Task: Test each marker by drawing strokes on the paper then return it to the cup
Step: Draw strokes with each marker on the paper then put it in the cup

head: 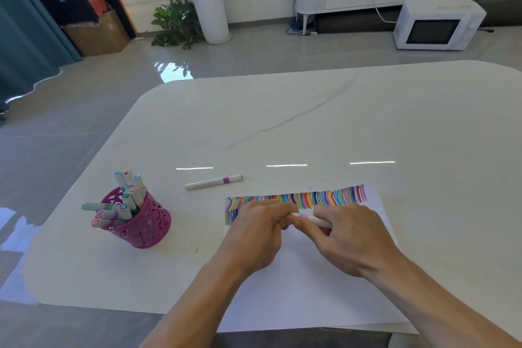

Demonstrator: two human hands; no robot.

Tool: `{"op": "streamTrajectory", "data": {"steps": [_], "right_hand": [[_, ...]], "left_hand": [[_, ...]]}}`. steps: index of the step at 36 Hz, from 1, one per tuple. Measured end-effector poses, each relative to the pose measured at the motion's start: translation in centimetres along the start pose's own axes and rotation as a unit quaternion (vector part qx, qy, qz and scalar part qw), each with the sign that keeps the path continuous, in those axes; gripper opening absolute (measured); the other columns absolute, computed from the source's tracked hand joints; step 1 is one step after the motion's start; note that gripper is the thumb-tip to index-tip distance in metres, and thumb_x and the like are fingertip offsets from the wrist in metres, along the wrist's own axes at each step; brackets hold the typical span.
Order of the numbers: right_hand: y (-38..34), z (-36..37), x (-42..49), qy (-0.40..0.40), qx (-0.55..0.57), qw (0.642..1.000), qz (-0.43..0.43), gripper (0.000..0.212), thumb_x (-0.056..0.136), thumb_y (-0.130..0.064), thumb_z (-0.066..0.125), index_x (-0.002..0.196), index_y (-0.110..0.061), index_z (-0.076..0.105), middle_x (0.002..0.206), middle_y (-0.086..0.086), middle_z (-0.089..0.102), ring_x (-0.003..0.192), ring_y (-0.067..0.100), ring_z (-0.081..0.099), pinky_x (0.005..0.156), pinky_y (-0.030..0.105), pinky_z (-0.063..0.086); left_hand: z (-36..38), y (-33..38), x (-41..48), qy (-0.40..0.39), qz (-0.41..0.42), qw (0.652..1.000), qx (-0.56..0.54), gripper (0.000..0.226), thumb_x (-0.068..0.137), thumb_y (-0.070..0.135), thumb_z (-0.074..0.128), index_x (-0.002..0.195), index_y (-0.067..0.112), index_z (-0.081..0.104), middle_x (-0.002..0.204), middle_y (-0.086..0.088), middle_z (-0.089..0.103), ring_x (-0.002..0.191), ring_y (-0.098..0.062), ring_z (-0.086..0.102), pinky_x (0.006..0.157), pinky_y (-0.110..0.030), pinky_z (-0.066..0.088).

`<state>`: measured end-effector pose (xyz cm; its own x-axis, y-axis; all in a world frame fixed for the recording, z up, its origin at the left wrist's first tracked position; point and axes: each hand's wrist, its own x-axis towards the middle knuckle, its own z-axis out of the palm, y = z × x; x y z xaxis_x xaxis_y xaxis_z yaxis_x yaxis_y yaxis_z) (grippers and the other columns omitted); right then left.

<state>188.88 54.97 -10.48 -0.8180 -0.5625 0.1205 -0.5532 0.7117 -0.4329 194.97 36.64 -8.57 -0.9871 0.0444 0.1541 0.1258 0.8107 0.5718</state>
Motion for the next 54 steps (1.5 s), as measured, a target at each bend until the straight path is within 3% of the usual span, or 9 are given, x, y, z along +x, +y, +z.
{"op": "streamTrajectory", "data": {"steps": [16, 21, 26, 30, 33, 38, 42, 47, 54], "right_hand": [[2.6, -1.3, 0.5, 0.020, 0.032, 0.995, 0.097, 0.073, 0.083, -0.083, 0.029, 0.059, -0.015, 0.030, 0.044, -0.002, 0.033, 0.047, 0.013, 0.038, 0.049, 0.033, 0.028], [2.1, -0.5, 0.5, -0.008, 0.055, 0.993, 0.109, 0.065, 0.093, -0.073, 0.039, 0.065, -0.015, 0.036, 0.048, -0.004, 0.035, 0.050, 0.016, 0.038, 0.051, 0.032, 0.029], [1.7, -0.3, 1.0, -0.019, 0.147, 0.983, 0.112, 0.056, 0.101, -0.060, 0.044, 0.067, -0.016, 0.042, 0.052, -0.005, 0.034, 0.050, 0.014, 0.031, 0.052, 0.030, 0.027], [1.7, -0.2, 1.2, -0.030, 0.223, 0.968, 0.108, 0.021, 0.107, -0.035, 0.049, 0.110, -0.044, 0.068, 0.075, -0.004, 0.065, 0.052, 0.004, 0.047, 0.053, 0.018, 0.036], [1.9, -0.2, 1.2, -0.023, 0.267, 0.959, 0.096, 0.046, 0.106, -0.017, 0.046, 0.131, -0.055, 0.056, 0.093, -0.012, 0.069, 0.062, -0.004, 0.058, 0.059, 0.009, 0.041], [1.5, -0.2, 1.4, -0.012, 0.411, 0.903, 0.123, 0.044, 0.108, -0.009, 0.041, 0.110, -0.039, 0.073, 0.105, -0.003, 0.071, 0.071, 0.019, 0.071, 0.061, 0.030, 0.058], [1.6, -0.1, 1.3, -0.027, 0.433, 0.893, 0.123, 0.050, 0.099, 0.002, 0.046, 0.110, -0.038, 0.073, 0.103, -0.003, 0.078, 0.096, 0.016, 0.074, 0.066, 0.028, 0.059], [1.7, 0.7, 1.3, -0.005, 0.403, 0.906, 0.130, 0.016, 0.091, -0.026, 0.077, 0.095, -0.035, 0.065, 0.078, 0.002, 0.073, 0.070, 0.028, 0.070, 0.068, 0.039, 0.058], [1.0, 1.0, 1.3, 0.010, 0.483, 0.861, 0.159, 0.023, 0.099, -0.031, 0.059, 0.086, -0.018, 0.073, 0.069, 0.013, 0.071, 0.059, 0.024, 0.065, 0.058, 0.035, 0.054]], "left_hand": [[-1.6, -1.9, -0.1, 0.044, -0.033, 0.999, 0.002, 0.019, 0.102, 0.019, 0.054, 0.098, 0.024, 0.072, 0.069, 0.023, 0.053, 0.065, -0.001, 0.054, 0.062, -0.014, 0.041], [-0.7, -2.7, -0.6, -0.007, -0.054, 0.998, 0.022, 0.021, 0.101, 0.021, 0.055, 0.111, 0.023, 0.073, 0.093, 0.015, 0.064, 0.082, -0.001, 0.052, 0.073, -0.005, 0.034], [-0.3, -2.9, -0.5, -0.007, -0.045, 0.998, 0.046, 0.022, 0.099, 0.025, 0.060, 0.116, 0.026, 0.073, 0.115, 0.013, 0.066, 0.109, -0.009, 0.052, 0.093, -0.018, 0.038], [0.1, -2.9, -0.4, -0.021, -0.047, 0.998, 0.041, 0.024, 0.099, 0.027, 0.060, 0.120, 0.029, 0.072, 0.128, 0.019, 0.061, 0.123, -0.001, 0.046, 0.099, -0.004, 0.026], [0.4, -3.0, -0.4, -0.028, -0.044, 0.998, 0.035, 0.026, 0.099, 0.027, 0.060, 0.122, 0.029, 0.071, 0.135, 0.020, 0.058, 0.131, 0.002, 0.041, 0.103, -0.002, 0.021], [1.0, -3.1, -0.4, -0.044, -0.035, 0.998, 0.023, 0.027, 0.100, 0.025, 0.059, 0.125, 0.029, 0.069, 0.144, 0.019, 0.052, 0.141, 0.003, 0.032, 0.112, -0.008, 0.020], [1.5, -3.1, -0.5, -0.047, -0.035, 0.998, 0.027, 0.027, 0.103, 0.027, 0.052, 0.126, 0.028, 0.067, 0.148, 0.021, 0.048, 0.144, 0.005, 0.027, 0.116, -0.013, 0.020], [1.9, -2.9, -0.7, -0.060, -0.037, 0.997, 0.031, 0.025, 0.104, 0.028, 0.048, 0.122, 0.030, 0.065, 0.149, 0.023, 0.045, 0.145, 0.004, 0.026, 0.116, -0.019, 0.024], [1.8, -3.0, -0.7, -0.080, -0.045, 0.995, 0.025, 0.024, 0.102, 0.027, 0.054, 0.121, 0.033, 0.066, 0.151, 0.024, 0.042, 0.145, 0.004, 0.026, 0.107, -0.004, 0.015]]}}
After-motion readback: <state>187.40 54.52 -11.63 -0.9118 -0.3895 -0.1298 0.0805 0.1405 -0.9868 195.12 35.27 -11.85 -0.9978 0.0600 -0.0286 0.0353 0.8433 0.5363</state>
